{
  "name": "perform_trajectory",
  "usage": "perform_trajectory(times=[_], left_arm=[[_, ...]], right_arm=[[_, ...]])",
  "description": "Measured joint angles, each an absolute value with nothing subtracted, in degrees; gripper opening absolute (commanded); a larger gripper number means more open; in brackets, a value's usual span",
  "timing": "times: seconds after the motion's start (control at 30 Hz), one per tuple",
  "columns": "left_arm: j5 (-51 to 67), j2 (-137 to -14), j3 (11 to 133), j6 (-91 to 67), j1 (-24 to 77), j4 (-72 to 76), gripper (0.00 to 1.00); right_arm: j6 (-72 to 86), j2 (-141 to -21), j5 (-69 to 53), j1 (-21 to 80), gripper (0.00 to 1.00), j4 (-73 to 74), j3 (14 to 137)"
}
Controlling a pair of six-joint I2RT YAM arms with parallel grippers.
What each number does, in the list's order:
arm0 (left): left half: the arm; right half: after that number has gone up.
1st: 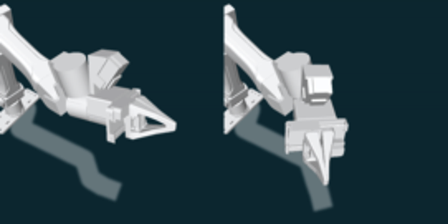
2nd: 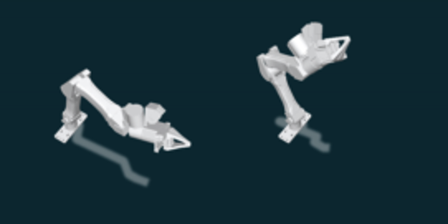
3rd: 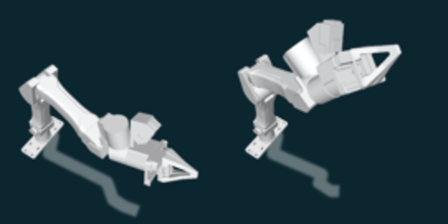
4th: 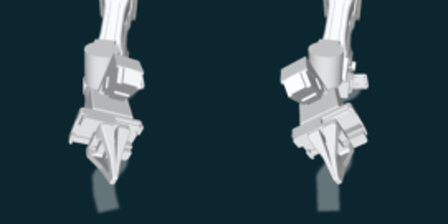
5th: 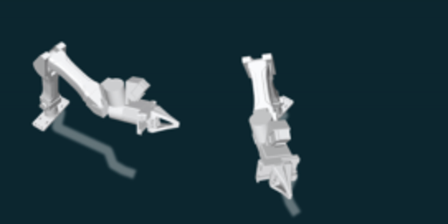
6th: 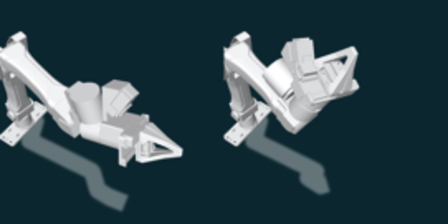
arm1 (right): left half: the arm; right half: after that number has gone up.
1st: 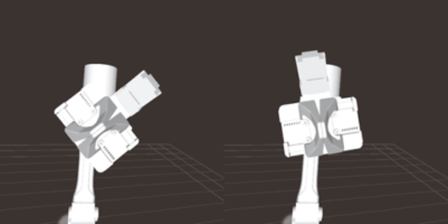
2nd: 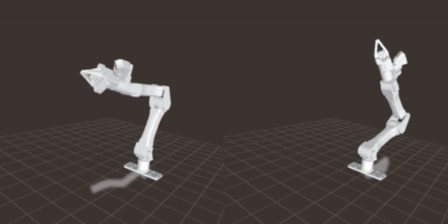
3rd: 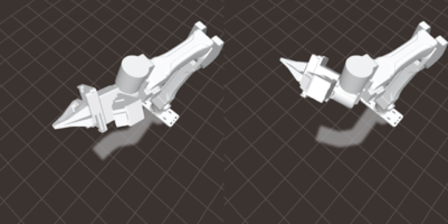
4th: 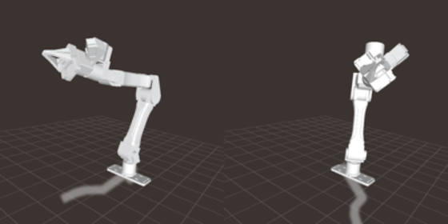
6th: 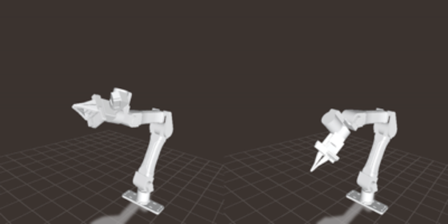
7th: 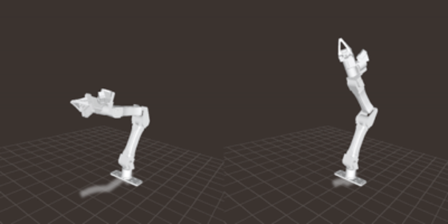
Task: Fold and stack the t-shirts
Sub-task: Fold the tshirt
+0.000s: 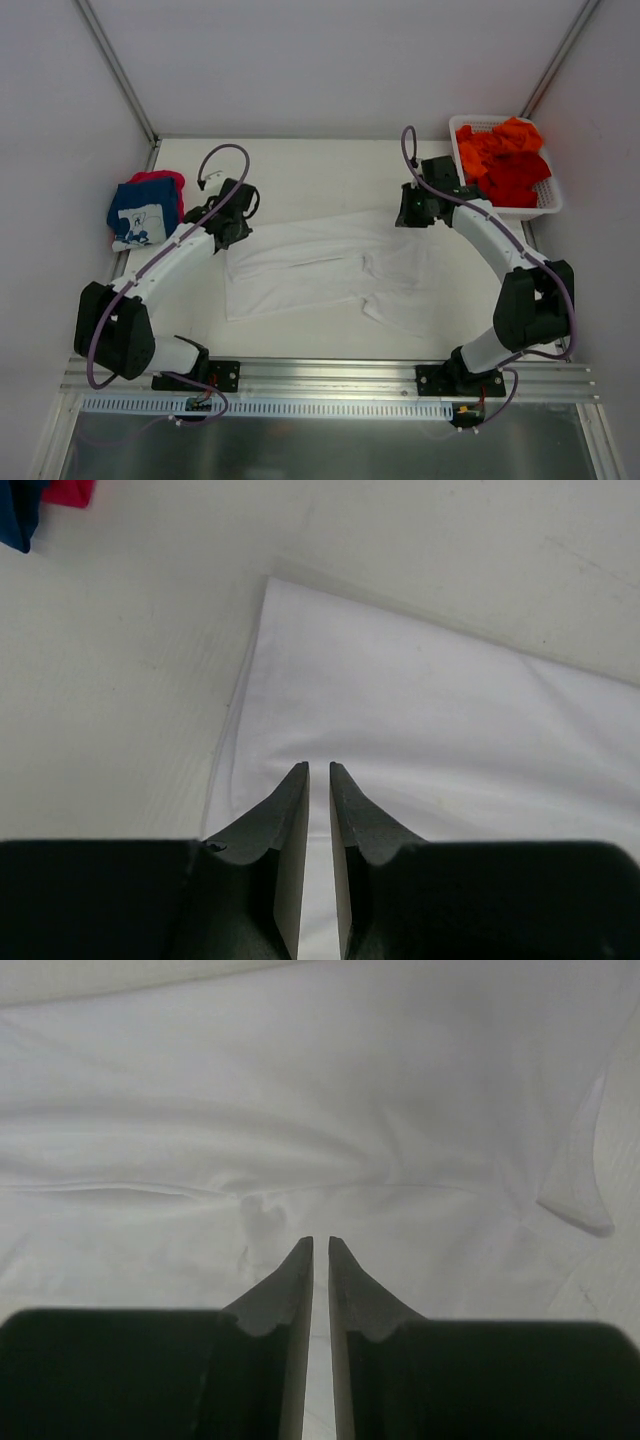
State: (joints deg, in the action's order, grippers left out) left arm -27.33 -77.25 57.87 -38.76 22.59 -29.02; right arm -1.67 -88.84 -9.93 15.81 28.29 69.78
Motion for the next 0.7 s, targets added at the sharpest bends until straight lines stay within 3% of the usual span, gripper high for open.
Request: perform_trajectory(times=[0.1,0.13,0.17,0.23,0.7], left_arm=[[-27.4,-80.09,57.87,-38.48,22.85,-28.88,0.11],[-27.24,-81.73,57.87,-38.39,22.87,-28.88,0.09],[-27.07,-83.42,57.87,-38.26,22.85,-28.73,0.07],[-25.45,-86.48,57.8,-37.74,22.85,-27.64,0.0],[-12.38,-93.78,57.14,-33.87,18.2,-13.89,0.0]], right_arm=[[-1.58,-88.99,-7.92,16.1,0.1,29.02,69.12],[-1.54,-89.43,-7.42,16.12,0.02,29.3,69.12],[-1.61,-89.82,-6.96,16.14,0.01,29.28,69.12],[-1.54,-91.37,-6.28,16.23,0.01,29.28,69.12],[-2.87,-104.6,3.16,16.75,0.0,32.08,77.08]])
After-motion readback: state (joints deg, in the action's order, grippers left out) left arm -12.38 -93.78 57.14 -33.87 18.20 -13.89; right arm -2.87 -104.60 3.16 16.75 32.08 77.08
